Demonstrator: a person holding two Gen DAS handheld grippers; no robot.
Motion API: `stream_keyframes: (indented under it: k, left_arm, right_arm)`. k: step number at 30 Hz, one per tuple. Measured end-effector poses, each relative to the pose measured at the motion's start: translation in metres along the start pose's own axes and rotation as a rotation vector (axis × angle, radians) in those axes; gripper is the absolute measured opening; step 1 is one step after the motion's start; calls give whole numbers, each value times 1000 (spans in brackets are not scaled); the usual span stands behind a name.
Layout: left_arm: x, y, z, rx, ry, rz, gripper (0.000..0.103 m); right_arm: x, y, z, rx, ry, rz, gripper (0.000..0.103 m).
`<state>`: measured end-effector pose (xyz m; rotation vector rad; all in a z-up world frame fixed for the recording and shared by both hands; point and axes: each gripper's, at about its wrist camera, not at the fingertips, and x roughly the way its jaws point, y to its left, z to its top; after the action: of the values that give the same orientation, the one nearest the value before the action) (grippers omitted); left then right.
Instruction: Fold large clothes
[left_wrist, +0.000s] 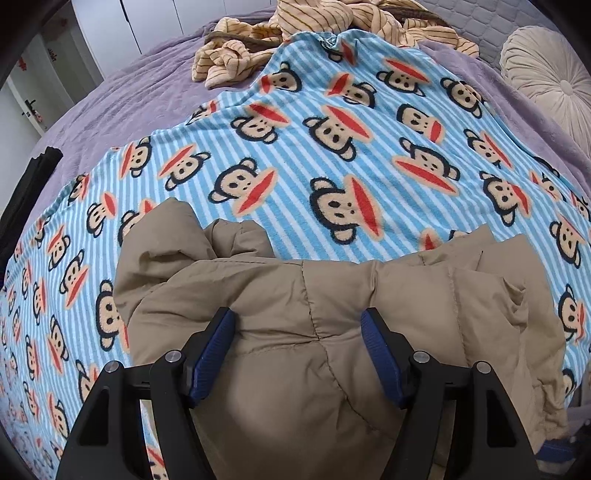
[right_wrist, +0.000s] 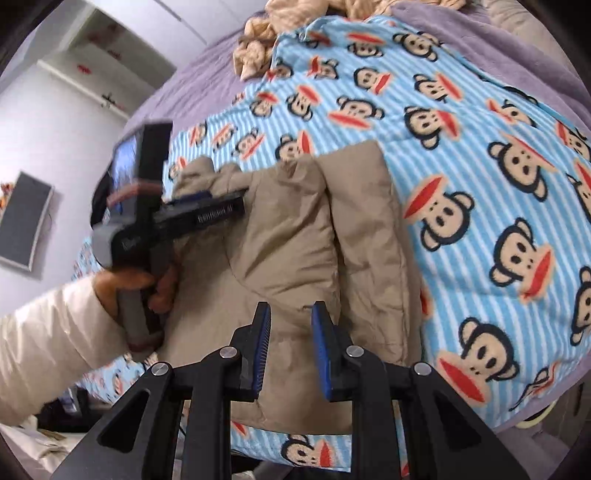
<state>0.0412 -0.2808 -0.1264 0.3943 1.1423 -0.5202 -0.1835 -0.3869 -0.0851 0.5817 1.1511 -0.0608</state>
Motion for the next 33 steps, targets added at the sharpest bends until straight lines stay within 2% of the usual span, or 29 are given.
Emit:
stream_keyframes:
  k: [3, 9, 14, 20, 28, 29, 30, 31, 33]
  left_arm:
    - [-19, 10, -6, -36, 11, 6, 72]
    - [-52, 36, -42, -127, 65, 43, 72]
    - [-67, 43, -76, -199, 112, 64, 72]
    - [-75, 43, -103, -250, 136, 42, 72]
    - [-81, 50, -116, -262, 129, -6, 73]
    - [-82, 51, -118, -263, 129, -8, 78]
    - [-84, 53, -120, -264, 130, -5, 98]
    - [-87, 54, -123, -264, 121, 2, 103]
    - [-90, 56, -128, -251, 114, 0, 103]
  right_arm:
    - [32, 0, -10, -44, 111, -70, 25]
    - [47, -13, -11, -34, 190, -26, 29]
    - [59, -16, -5, -55, 235, -1, 32]
    - [73, -15, -1, -54, 267, 2, 34]
    - [71, -12, -2, -16, 247, -34, 36]
    - [71, -11, -3, -7, 243, -39, 37]
    - [69, -9, -5, 2, 238, -44, 37]
    - [68, -8, -6, 9, 231, -51, 38]
    - [63, -5, -8, 21, 215, -65, 42]
